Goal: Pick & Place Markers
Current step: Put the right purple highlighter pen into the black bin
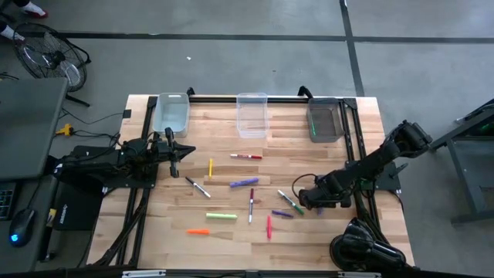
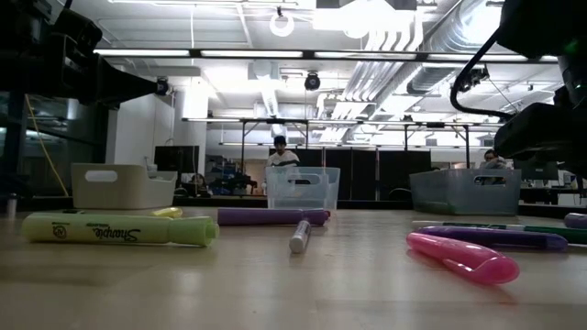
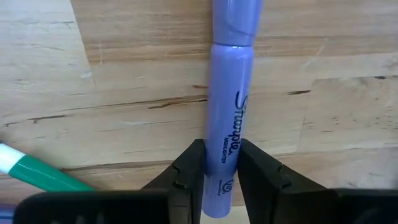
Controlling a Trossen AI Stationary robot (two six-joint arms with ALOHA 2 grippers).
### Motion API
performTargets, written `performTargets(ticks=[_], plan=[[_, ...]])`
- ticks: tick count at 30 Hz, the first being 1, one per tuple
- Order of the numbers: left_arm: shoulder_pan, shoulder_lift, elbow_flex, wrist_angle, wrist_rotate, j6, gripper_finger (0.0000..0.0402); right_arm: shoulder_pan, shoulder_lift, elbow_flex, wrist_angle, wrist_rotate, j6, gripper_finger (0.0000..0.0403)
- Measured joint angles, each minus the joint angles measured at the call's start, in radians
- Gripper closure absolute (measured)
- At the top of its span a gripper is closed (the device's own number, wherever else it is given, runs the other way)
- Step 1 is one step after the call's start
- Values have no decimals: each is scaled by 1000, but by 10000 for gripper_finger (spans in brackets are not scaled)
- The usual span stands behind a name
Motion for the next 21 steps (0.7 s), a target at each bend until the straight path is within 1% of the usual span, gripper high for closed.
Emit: performTargets(ticks=[6, 10, 21], plan=[[0, 0, 0, 0, 0, 0, 400, -37, 2, 5, 13, -4, -77, 329], [0, 0, 0, 0, 0, 0, 400, -50, 3, 18, 21, 21, -121, 333], [0, 0, 0, 0, 0, 0, 400, -65, -23, 65, 96, 194, -145, 333]])
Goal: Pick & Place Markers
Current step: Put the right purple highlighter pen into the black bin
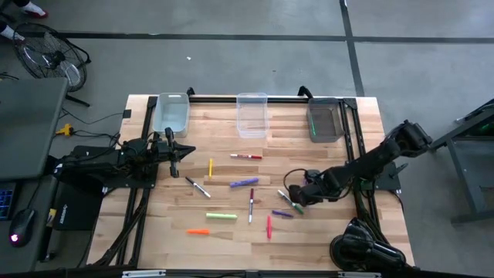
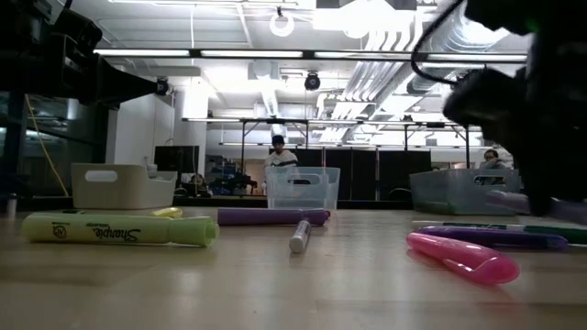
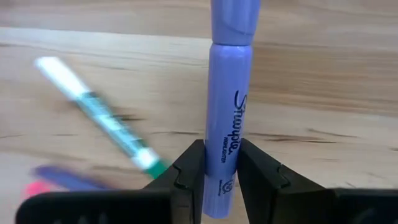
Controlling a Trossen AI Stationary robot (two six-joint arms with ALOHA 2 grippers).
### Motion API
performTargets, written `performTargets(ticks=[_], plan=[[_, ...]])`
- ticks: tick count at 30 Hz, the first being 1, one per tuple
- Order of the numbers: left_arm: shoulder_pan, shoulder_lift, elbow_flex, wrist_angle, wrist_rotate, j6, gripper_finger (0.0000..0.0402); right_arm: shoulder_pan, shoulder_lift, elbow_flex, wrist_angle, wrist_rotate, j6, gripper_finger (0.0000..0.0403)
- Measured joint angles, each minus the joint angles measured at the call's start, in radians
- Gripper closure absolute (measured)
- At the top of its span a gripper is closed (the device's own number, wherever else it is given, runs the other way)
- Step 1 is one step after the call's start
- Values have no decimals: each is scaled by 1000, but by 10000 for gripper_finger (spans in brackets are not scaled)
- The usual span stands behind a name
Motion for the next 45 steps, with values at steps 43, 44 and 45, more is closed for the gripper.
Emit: performTargets(ticks=[43, 44, 45], plan=[[0, 0, 0, 0, 0, 0, 400, -417, -246, 429, -123, 426, -1020, 330], [0, 0, 0, 0, 0, 0, 400, -434, -246, 461, -164, 431, -1051, 330], [0, 0, 0, 0, 0, 0, 400, -452, -246, 490, -203, 436, -1083, 330]])
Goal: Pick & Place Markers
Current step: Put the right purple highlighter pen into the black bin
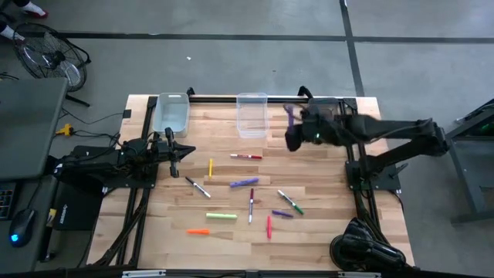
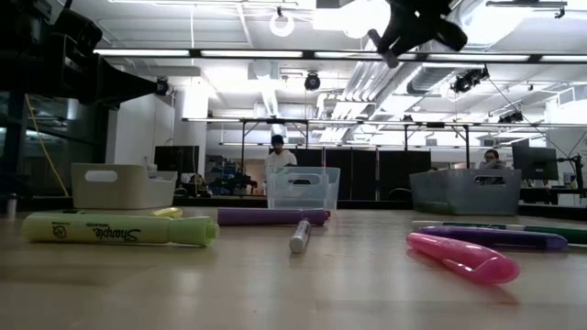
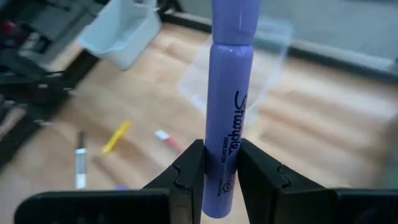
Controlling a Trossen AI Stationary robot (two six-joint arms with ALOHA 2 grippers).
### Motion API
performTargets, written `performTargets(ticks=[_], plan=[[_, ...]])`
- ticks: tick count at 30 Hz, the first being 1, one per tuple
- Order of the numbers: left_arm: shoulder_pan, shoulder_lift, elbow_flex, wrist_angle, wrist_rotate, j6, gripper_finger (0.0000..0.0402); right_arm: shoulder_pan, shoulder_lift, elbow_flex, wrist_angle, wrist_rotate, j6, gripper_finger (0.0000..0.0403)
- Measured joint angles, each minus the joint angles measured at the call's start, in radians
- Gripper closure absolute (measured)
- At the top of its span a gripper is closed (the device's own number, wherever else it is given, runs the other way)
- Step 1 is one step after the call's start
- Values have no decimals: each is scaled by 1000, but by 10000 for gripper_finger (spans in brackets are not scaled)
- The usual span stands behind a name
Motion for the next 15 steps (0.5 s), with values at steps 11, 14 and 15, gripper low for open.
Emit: performTargets(ticks=[11, 14, 15], plan=[[0, 0, 0, 0, 0, 0, 400, -225, 0, 121, -212, -45, -173, 330], [0, 0, 0, 0, 0, 0, 400, -288, 0, 121, -237, -62, -186, 330], [0, 0, 0, 0, 0, 0, 400, -309, 0, 121, -246, -62, -186, 330]])
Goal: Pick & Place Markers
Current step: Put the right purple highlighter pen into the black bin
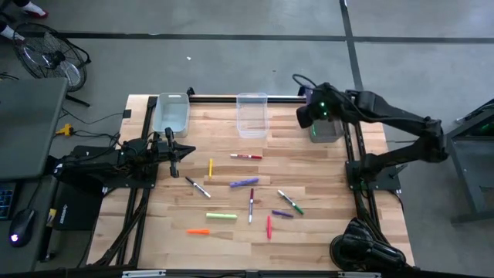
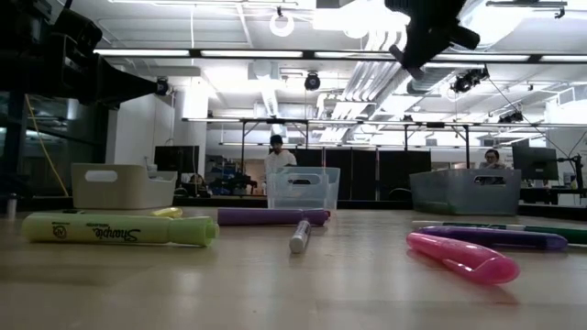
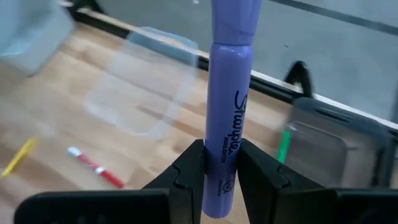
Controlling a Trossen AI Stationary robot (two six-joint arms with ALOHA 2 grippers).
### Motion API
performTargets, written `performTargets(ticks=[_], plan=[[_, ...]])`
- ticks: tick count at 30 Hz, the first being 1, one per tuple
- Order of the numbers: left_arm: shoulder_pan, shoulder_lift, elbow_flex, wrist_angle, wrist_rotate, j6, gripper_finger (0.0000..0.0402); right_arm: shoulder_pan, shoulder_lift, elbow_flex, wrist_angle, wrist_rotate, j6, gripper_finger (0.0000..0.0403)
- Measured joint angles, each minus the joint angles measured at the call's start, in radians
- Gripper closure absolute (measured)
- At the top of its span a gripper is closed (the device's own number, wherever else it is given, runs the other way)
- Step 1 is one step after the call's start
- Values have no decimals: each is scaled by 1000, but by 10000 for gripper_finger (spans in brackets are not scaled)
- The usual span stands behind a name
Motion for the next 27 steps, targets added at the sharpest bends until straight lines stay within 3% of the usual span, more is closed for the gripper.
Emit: performTargets(ticks=[9, 15, 27], plan=[[0, 0, 0, 0, 0, 0, 400, -159, 0, 0, -196, 6, 9, 330], [0, 0, 0, 0, 0, 0, 400, -224, 11, -4, -330, 76, -10, 330], [0, 0, 0, 0, 0, 0, 400, -304, 12, -251, -205, -64, 16, 330]])
